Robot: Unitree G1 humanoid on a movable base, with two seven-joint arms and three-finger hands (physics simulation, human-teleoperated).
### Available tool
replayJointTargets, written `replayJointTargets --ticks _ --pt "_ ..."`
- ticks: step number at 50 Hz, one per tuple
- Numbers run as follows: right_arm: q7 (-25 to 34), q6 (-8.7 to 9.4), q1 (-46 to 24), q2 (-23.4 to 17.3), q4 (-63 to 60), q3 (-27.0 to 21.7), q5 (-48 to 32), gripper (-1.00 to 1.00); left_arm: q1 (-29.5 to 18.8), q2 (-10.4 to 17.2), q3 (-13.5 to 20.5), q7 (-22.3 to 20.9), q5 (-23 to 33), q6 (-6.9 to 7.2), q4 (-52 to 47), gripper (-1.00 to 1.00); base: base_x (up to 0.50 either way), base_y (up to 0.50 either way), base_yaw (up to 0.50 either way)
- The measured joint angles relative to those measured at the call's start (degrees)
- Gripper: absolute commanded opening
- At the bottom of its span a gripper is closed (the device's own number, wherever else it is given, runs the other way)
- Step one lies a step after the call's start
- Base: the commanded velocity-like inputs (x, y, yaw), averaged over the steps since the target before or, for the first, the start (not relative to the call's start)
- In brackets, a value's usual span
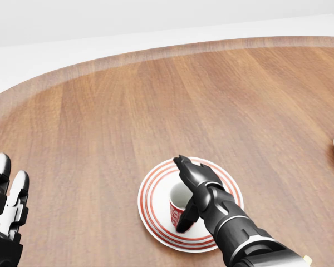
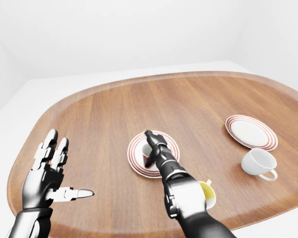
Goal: Put the red mug on the left plate.
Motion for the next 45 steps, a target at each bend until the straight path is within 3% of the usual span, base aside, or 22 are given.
replayJointTargets --ticks 20,30,39,42,45 --pt "0.6 0.83 0.2 0.1 0.0 -0.2 -1.1 1.0 -0.2 0.1 -0.2 0.2 0.1 0.52 -0.3 1.0 0.0 0.0 0.0" --pt "1.1 0.14 -2.4 -1.0 -0.1 0.4 -0.8 1.0 -0.5 0.1 0.0 0.5 0.0 0.86 -0.5 1.0 0.0 0.0 0.0" --pt "9.1 -3.72 -14.0 -5.7 -3.7 -0.9 12.9 1.0 -0.9 0.1 -0.5 1.2 0.4 1.32 -0.9 1.0 0.0 0.0 0.0" --pt "12.0 -3.23 -17.0 -7.4 -7.4 -0.2 18.5 1.0 -0.9 0.2 -0.8 1.4 0.5 1.41 -1.1 1.0 0.0 0.0 0.0" --pt "14.4 -1.62 -18.4 -9.0 -12.5 0.8 23.4 1.0 -1.0 0.3 -0.9 1.6 0.5 1.53 -1.2 1.0 0.0 0.0 0.0"
